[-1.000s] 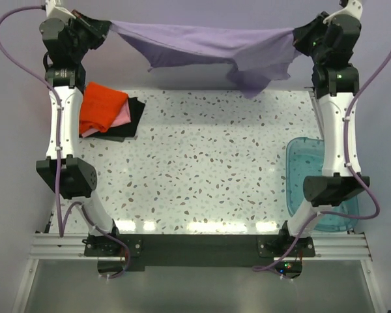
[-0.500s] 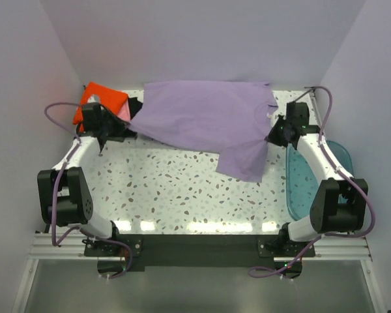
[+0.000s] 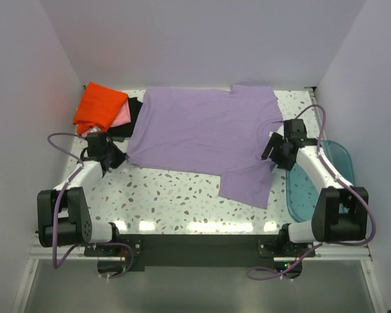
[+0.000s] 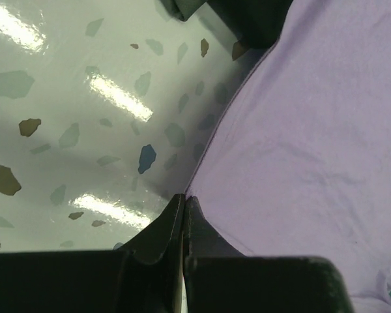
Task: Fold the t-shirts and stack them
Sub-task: Flatten the tshirt out, then fold the tshirt
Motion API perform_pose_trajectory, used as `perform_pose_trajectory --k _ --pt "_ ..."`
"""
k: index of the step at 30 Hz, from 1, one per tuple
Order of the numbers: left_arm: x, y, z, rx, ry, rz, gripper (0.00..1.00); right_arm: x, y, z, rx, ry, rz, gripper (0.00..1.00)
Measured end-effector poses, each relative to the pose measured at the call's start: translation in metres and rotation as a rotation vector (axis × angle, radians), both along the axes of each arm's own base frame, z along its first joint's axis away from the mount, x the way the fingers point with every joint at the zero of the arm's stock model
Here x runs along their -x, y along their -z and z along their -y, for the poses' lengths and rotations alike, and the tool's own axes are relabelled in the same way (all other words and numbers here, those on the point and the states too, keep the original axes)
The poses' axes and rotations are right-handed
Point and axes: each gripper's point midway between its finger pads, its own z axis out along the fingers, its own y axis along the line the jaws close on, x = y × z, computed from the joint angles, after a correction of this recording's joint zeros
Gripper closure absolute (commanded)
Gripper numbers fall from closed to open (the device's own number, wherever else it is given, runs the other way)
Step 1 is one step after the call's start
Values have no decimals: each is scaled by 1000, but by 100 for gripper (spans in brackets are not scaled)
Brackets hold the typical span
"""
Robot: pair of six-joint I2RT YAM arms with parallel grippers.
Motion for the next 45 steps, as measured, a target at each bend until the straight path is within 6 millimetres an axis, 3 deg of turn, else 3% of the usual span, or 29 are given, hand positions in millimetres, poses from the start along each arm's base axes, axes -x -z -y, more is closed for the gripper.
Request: perform_pose_trajectory --k 6,9,16,19,22,33,37,38,41,45 --pt "11 7 -4 -22 -15 -28 100 21 -36 7 33 26 107 26" --pt "14 8 -5 -27 -18 -35 100 40 -43 1 32 19 152 30" --pt "16 7 -5 -33 -11 -36 100 103 15 -22 64 -42 -17 39" --pt "21 8 -4 -34 -10 -37 100 125 30 -27 95 -49 -76 43" --pt "29 11 -4 -34 -12 -48 100 132 34 -27 113 -23 -88 48" --pt "37 10 -3 -36 -15 -45 100 158 59 -22 123 83 -133 49" --pt "40 13 -3 -35 -15 -51 100 159 68 -28 137 74 -161 61" --pt "41 14 -3 -35 -15 -54 100 158 68 -29 142 70 -157 74" --pt "42 16 -2 -34 -15 -59 100 154 68 -34 135 67 -138 100" --pt "43 14 -2 -35 -15 -54 100 156 64 -35 122 75 -125 100"
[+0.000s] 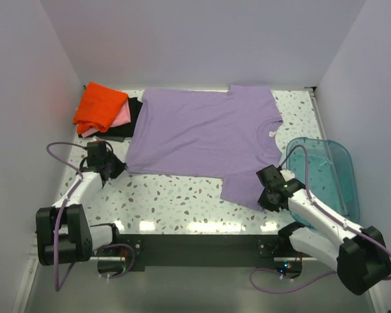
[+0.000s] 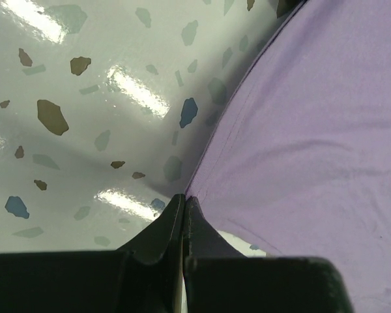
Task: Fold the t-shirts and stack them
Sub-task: Fold the tshirt
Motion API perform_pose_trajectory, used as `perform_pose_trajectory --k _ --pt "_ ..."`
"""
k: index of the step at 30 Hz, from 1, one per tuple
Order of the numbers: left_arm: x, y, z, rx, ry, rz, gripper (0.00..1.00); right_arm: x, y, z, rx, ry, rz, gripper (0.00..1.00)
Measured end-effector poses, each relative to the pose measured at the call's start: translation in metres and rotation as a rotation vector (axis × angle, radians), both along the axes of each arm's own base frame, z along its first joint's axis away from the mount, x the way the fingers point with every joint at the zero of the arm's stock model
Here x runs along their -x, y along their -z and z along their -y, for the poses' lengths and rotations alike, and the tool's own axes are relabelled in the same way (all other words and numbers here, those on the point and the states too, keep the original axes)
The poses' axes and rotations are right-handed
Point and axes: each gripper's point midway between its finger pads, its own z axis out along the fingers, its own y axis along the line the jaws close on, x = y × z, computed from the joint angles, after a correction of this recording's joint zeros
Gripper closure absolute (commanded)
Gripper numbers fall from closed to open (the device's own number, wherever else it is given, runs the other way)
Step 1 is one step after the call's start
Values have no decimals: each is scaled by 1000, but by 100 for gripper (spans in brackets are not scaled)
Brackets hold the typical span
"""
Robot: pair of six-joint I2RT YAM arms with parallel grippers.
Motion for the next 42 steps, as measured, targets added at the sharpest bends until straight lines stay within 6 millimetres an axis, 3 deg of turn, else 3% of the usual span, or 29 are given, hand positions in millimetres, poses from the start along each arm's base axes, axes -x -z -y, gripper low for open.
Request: perform_pose_trajectory --k 3,8,11,17,22,26,31,35,42 --pt "1 -5 -1 -6 -3 12 100 3 -17 1 -23 -3 47 100" --pt "7 -18 -5 -28 -21 37 100 -2 -73 -2 -101 -15 205 100" --pt "12 -26 -9 -49 -38 59 100 0 -96 -2 -131 -26 255 100" --pt "30 -20 -13 -74 -62 33 100 12 -113 3 -124 -53 253 100" --pt "31 -13 -14 -75 -65 -7 100 2 -123 2 -80 -95 231 100" --pt "12 -11 -15 -68 -60 -52 100 -31 -132 -6 -1 -144 187 100" --pt "-22 -14 -15 -63 -43 -64 100 -97 -136 -17 59 -160 177 100" --pt "-52 -21 -9 -65 -18 -51 100 -137 -132 -8 72 -137 165 100" --pt "-98 -29 -1 -68 10 -33 100 -187 -134 3 87 -142 177 100"
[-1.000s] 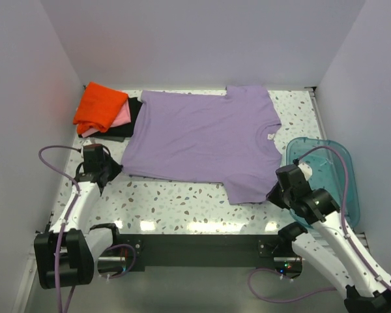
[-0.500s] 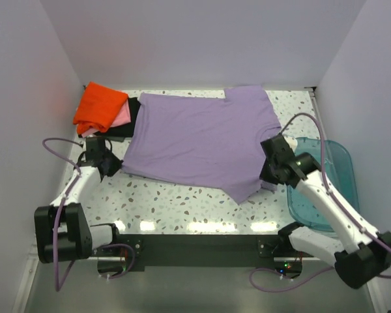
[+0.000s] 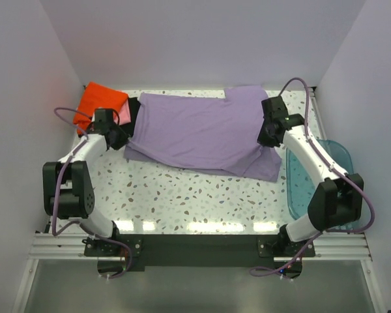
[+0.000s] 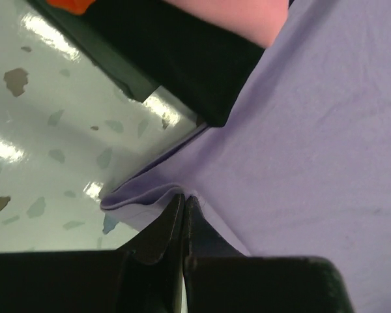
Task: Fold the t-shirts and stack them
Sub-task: Fold the tshirt
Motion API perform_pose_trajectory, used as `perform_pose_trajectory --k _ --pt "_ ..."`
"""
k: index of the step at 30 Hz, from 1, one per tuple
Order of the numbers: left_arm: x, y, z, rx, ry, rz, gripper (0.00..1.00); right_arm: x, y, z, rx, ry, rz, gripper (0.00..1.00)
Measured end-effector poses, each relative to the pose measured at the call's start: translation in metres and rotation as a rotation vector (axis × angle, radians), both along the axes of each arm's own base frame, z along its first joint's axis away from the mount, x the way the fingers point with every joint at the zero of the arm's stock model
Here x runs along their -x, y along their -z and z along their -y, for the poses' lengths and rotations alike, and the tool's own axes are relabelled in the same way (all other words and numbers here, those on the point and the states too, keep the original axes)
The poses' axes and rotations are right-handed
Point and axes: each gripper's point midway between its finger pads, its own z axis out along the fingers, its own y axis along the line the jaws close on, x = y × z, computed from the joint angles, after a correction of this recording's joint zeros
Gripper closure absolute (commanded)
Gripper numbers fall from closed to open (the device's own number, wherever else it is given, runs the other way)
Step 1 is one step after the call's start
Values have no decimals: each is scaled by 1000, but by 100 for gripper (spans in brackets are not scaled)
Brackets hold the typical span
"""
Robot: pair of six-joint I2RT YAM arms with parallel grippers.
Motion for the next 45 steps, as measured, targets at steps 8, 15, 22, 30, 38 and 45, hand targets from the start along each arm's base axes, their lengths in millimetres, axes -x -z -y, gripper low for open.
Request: perform_pose_trajectory --k 8,15,22,30,38,45 --pt "-39 3 1 -1 5 -3 100 -50 -11 14 -19 9 42 100" --pt "-65 6 0 -3 5 -5 100 -75 -5 20 -32 15 40 100" --pt "-80 10 2 -3 10 -4 100 -89 0 20 -35 8 36 100" --pt "-83 16 2 -4 12 -15 100 -95 1 33 -40 30 39 100" --pt "-83 26 4 3 25 -36 100 -104 3 37 -44 31 46 100" --pt "-83 26 3 -8 42 -33 100 -106 10 42 -43 42 34 100"
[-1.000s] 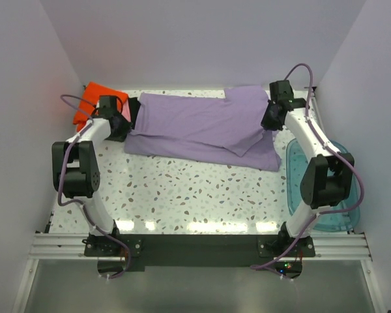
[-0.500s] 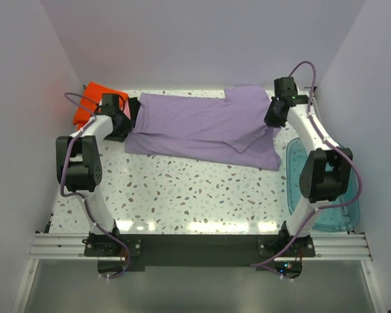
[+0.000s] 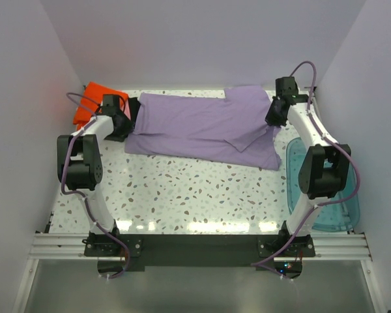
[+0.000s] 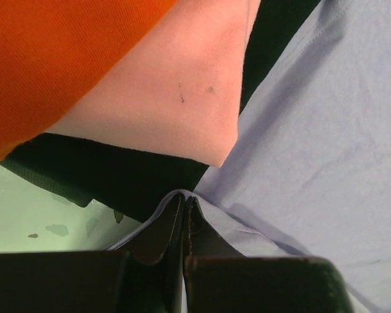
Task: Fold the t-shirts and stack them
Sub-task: Fold the tshirt
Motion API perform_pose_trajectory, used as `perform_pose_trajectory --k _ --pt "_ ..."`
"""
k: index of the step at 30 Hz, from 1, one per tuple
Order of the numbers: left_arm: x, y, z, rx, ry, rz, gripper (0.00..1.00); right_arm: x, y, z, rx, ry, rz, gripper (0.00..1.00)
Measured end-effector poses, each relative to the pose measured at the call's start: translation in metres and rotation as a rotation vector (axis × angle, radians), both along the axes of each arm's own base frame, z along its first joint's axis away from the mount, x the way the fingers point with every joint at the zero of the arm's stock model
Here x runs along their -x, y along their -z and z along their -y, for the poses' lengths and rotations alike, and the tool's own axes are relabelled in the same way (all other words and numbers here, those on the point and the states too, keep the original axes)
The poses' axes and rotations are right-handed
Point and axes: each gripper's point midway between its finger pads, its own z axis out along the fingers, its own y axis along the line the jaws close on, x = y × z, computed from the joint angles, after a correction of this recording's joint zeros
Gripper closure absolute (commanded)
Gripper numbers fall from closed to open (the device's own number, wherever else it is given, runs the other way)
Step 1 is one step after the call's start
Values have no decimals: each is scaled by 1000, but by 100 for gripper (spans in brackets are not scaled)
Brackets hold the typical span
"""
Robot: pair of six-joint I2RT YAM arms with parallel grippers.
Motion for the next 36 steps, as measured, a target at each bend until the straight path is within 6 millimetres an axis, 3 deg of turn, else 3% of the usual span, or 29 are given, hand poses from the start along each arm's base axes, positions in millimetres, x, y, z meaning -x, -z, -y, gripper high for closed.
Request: perform_pose_trajectory --k 14,20,22,24,25,30,32,36 --pt "-4 -2 8 15 66 25 84 -4 -1 7 0 16 14 100" --pt "-6 -2 10 14 95 32 65 -17 4 6 -6 11 12 100" --pt "-8 -3 10 11 105 44 54 -24 11 4 -11 8 3 100" --pt "-10 -6 11 9 110 57 48 -31 21 2 -20 2 -11 89" --pt "-11 -7 11 8 110 64 45 -36 28 2 -19 -4 -22 77" --pt "-7 -24 10 1 108 103 41 -46 55 0 -22 -13 -68 47" --pt "0 -35 8 -13 94 120 41 -47 62 -1 -24 -20 -83 42" --pt "21 -53 0 -59 44 143 45 -45 59 -2 -24 -26 -80 44"
